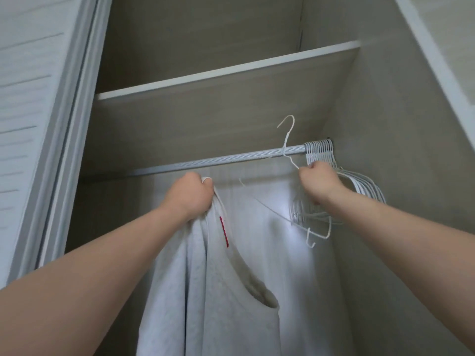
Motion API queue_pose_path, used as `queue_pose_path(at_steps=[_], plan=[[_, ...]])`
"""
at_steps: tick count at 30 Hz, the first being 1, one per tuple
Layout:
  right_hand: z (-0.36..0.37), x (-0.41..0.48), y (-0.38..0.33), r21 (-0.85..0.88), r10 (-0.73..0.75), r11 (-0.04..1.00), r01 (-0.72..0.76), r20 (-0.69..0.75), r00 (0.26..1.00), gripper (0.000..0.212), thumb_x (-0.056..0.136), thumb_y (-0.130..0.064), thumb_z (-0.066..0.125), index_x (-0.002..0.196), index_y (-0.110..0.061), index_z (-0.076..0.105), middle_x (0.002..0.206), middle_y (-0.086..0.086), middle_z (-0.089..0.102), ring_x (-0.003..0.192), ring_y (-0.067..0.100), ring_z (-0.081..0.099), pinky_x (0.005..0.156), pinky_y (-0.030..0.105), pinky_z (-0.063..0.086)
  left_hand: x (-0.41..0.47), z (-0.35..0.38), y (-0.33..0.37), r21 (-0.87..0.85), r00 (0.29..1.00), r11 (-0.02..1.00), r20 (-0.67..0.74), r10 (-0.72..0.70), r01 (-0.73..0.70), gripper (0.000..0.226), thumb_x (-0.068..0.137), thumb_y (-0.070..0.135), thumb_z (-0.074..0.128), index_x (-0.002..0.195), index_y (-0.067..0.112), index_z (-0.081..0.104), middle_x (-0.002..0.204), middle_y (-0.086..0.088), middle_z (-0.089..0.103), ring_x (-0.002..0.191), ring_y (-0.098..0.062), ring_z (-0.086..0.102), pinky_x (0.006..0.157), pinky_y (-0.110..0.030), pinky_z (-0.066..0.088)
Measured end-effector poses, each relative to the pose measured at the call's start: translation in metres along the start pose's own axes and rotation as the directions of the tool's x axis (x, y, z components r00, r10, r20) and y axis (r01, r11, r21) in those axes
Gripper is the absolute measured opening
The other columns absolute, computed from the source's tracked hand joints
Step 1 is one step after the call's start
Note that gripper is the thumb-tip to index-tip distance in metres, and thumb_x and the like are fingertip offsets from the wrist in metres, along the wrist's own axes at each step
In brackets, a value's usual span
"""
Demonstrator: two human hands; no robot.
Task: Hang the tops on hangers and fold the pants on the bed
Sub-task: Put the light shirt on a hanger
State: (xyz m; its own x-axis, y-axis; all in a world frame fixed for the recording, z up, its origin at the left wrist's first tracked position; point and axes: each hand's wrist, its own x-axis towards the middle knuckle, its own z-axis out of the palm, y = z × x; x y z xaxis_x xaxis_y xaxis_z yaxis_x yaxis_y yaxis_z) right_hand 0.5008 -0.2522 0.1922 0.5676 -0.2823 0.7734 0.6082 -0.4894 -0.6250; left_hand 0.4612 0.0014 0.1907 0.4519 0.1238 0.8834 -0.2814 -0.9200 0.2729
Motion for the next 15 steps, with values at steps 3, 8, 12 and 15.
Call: queue_pose_path(at_steps=[3, 8, 12, 15], plan=[[0.001, -0.031, -0.001, 0.311, 0.077, 0.946, -0.097, 0.078, 0.994, 0.010, 0.093, -0.011, 0.038, 0.087, -0.014, 0.046, 0.066, 0.009, 0.041, 0.045, 0.015, 0.034, 0.041, 0.015, 0.025, -0.008, -0.018, 0.002, -0.018, 0.999, 1.000, -0.033, -0.001, 0.000, 0.035, 0.101, 0.026, 0.038, 0.076, 0.006, 0.052, 0.086, -0.021, 0.063, 0.087, -0.037, 0.058, 0.072, -0.035, 0.040], [-0.020, -0.068, -0.028, 0.577, 0.086, 0.811, -0.097, 0.046, 0.995, 0.014, 0.090, -0.010, 0.038, 0.083, -0.021, 0.045, 0.055, -0.001, 0.035, 0.041, 0.012, 0.024, 0.041, 0.014, 0.021, -0.024, -0.063, 0.019, -0.035, 0.987, 0.999, -0.162, 0.015, -0.021, 0.034, 0.100, 0.026, 0.038, 0.074, 0.008, 0.047, 0.085, -0.019, 0.057, 0.086, -0.038, 0.055, 0.072, -0.038, 0.039], [-0.055, -0.090, -0.067, 0.732, 0.030, 0.675, -0.087, 0.090, 0.996, 0.019, 0.091, -0.010, 0.041, 0.078, -0.023, 0.040, 0.045, -0.009, 0.035, 0.036, 0.009, 0.024, 0.038, 0.014, 0.020, -0.041, -0.115, 0.054, -0.012, 0.955, 0.999, -0.294, 0.046, -0.052, 0.034, 0.101, 0.028, 0.036, 0.090, 0.004, 0.058, 0.090, -0.016, 0.061, 0.084, -0.033, 0.057, 0.072, -0.037, 0.040], [-0.082, -0.102, -0.091, 0.749, -0.023, 0.652, -0.116, 0.173, 0.985, 0.012, 0.095, -0.018, 0.053, 0.088, -0.022, 0.044, 0.053, -0.004, 0.038, 0.036, 0.010, 0.028, 0.036, 0.017, 0.022, -0.056, -0.154, 0.091, 0.044, 0.931, 0.997, -0.358, 0.069, -0.057, 0.035, 0.101, 0.028, 0.035, 0.094, 0.003, 0.059, 0.094, -0.016, 0.061, 0.091, -0.036, 0.056, 0.075, -0.037, 0.040]])
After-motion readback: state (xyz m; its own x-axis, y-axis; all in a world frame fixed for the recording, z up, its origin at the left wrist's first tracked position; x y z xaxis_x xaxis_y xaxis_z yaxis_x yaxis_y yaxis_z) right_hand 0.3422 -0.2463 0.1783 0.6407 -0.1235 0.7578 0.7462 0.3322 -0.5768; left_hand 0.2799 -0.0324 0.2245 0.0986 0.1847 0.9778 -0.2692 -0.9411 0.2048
